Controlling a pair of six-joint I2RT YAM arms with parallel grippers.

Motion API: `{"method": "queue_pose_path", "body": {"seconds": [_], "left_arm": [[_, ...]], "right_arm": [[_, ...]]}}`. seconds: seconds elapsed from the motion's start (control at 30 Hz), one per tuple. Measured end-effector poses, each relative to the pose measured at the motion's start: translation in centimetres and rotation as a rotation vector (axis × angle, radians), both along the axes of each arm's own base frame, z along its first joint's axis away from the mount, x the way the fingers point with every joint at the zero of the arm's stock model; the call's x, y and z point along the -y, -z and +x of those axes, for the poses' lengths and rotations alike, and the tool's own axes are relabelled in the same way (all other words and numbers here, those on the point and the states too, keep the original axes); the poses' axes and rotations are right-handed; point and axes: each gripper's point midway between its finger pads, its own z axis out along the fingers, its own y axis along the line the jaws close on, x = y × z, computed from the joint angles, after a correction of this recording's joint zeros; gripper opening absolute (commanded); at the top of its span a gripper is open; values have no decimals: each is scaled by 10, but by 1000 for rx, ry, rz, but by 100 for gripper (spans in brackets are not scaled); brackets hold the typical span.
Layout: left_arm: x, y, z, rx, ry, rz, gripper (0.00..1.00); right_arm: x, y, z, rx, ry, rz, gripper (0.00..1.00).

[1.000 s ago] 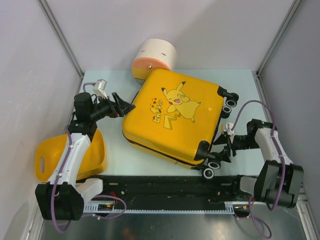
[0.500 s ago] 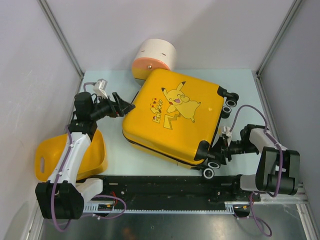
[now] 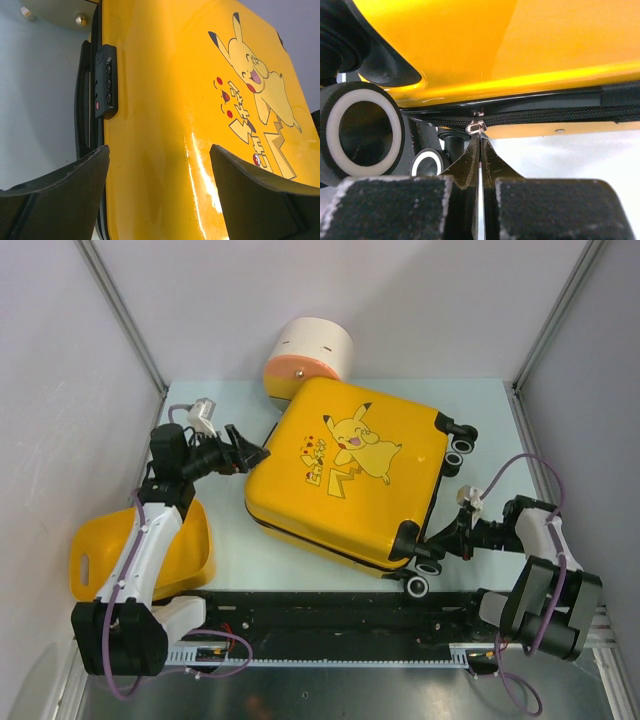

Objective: Open, take out, and arrange the luggage

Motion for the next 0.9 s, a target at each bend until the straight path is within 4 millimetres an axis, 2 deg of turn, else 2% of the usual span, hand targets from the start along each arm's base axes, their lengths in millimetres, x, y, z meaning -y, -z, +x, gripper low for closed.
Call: {"method": "queue_pose_path", "body": {"seconds": [0.17,0.33,0.47,0.57,0.67,0.77,0.87,0.9], "left_arm": [[-1,1,1,22,11,25,86],[3,4,-3,60,90,80,89],[21,-13,-10,131,234,177,92],[59,-40,-28,271,429,285,92],[110,-57,-68,422,659,369,93],[154,-51,-110,535,864,444,94],[199,-30,-158,625,1094,523,95],[215,-21,-174,646,1174,555,100]], "right_arm": [[8,-6,8,7,83,-14,0],[22,-3,40,47,203,-52,0],[28,-7,62,83,257,-81,0],[32,-9,78,97,299,-102,0],[35,-9,89,99,352,-108,0],[35,-11,95,94,382,-112,0],[31,-14,97,92,395,-118,0],[30,-15,97,90,402,-123,0]]}}
